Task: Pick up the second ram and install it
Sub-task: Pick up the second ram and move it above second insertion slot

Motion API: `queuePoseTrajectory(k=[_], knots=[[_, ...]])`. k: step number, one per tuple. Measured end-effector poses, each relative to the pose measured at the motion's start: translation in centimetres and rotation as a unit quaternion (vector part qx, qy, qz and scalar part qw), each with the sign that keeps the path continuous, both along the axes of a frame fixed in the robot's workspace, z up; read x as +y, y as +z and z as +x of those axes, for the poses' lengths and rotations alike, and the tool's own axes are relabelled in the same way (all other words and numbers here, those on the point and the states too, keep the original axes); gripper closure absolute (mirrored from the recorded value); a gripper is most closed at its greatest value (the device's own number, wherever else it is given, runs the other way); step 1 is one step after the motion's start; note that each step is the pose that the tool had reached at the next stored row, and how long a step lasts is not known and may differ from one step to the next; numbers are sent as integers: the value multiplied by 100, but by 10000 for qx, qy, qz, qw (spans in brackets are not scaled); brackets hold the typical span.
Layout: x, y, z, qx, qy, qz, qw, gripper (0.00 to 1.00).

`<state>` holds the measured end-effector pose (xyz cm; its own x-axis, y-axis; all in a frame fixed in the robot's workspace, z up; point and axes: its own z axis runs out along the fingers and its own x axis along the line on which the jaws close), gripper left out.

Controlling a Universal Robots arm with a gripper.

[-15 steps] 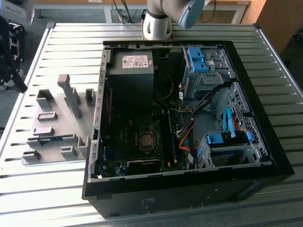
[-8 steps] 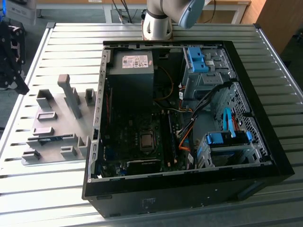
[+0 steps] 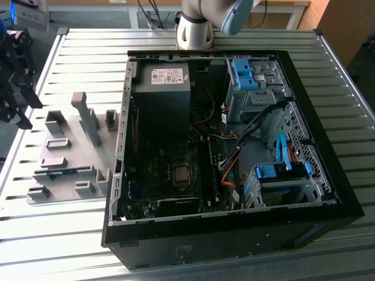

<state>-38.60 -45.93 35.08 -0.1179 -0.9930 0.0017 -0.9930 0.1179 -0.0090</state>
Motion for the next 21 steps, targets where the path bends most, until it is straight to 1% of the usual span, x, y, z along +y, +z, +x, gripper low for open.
queuePoseTrajectory(k=[1,2,3,5,7,9,10,13,17,19,20,21], knots=[[-2,-11,-4,0,41,0,10000,53],[-5,-22,-20,1,55,-1,10000,53],[-5,-39,-48,1,55,0,10000,47],[-7,-76,-78,0,81,1,10000,47],[-8,-111,-79,0,239,1,9997,47],[-8,-146,-80,0,415,2,9991,47],[-8,-164,-92,1,459,5,9989,47],[-9,-215,-135,0,462,6,9989,47],[-8,-222,-143,-1,462,6,9989,47],[-8,-222,-144,-1,462,6,9989,49],[-8,-222,-144,-1,462,6,9989,55],[-8,-222,-144,-1,462,6,9989,55]])
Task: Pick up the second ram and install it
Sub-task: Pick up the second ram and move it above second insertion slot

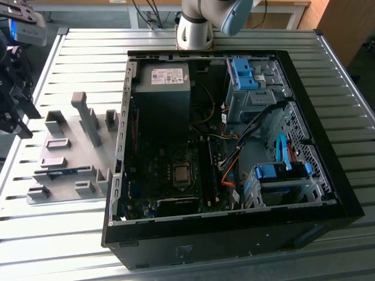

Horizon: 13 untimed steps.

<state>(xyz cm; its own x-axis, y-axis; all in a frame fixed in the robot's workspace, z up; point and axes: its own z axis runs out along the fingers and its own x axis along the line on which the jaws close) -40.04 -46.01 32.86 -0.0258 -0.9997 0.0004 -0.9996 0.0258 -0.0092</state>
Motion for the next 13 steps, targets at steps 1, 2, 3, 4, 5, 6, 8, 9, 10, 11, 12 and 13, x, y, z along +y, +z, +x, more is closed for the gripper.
queuePoseTrajectory(k=[1,2,3,4,5,6,8,9,10,11,12,13], knots=[[0,0,0,0,0,0,10000,55],[0,-1,0,1,0,-1,10000,55],[-1,-5,-1,0,1,0,10000,55],[-3,-9,-4,-1,13,0,10000,55],[-6,-14,-8,0,35,0,10000,55],[-9,-22,-13,0,68,0,10000,55],[-14,-42,-25,0,160,0,9999,55],[-16,-52,-31,-1,202,1,9998,55],[-17,-61,-34,0,229,2,9997,55],[-19,-69,-36,0,238,2,9997,55],[-19,-76,-38,0,242,2,9997,55],[-20,-81,-40,0,245,2,9997,55]])
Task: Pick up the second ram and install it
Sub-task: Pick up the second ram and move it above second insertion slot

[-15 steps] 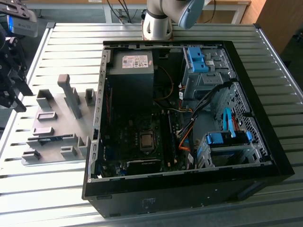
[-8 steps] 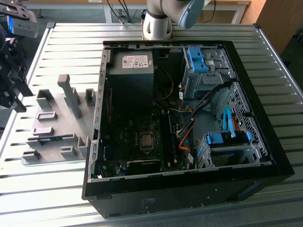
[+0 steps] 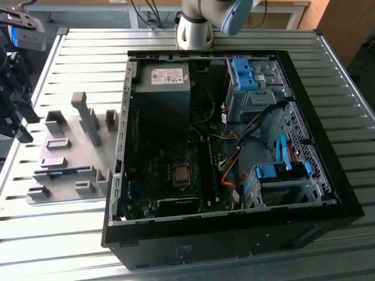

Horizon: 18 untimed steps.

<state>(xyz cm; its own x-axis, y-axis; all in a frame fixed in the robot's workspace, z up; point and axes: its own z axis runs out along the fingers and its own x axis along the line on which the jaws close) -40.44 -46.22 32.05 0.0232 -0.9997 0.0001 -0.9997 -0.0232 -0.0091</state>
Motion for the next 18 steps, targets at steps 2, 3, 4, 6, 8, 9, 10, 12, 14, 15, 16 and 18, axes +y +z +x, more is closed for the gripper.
queuePoseTrajectory(k=[2,3,4,6,8,9,10,12,14,15,16,18], knots=[[-1,-6,-2,0,1,0,10000,55],[0,-7,-2,0,2,0,10000,55],[0,-7,-2,1,2,0,10000,55],[-1,-19,-2,0,1,0,10000,55],[-1,-19,-2,0,2,0,10000,55],[0,-19,-2,0,1,0,10000,55],[-1,-19,-2,0,2,0,10000,55],[-1,-31,-2,0,1,0,10000,55],[-1,-31,-2,0,2,0,10000,55],[0,-31,-2,0,1,0,10000,55],[-1,-31,-2,0,2,0,10000,55],[-1,-32,-2,0,1,0,10000,55]])
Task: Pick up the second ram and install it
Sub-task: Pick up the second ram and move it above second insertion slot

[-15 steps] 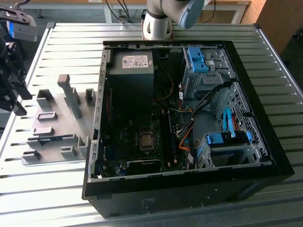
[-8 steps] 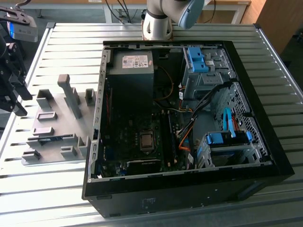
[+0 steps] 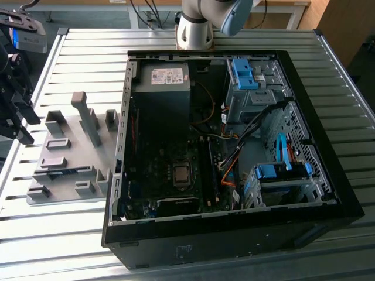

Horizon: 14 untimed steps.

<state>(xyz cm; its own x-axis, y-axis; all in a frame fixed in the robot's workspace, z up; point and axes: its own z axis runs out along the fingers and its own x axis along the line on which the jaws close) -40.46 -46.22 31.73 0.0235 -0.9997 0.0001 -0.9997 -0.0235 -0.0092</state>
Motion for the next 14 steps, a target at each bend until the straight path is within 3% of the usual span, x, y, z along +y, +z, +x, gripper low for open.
queuePoseTrajectory(k=[6,11,14], knots=[[-8,-25,0,-1,0,1,10000,55],[-14,-114,-5,0,-22,1,10000,55],[-15,-169,-4,1,-151,0,9999,55]])
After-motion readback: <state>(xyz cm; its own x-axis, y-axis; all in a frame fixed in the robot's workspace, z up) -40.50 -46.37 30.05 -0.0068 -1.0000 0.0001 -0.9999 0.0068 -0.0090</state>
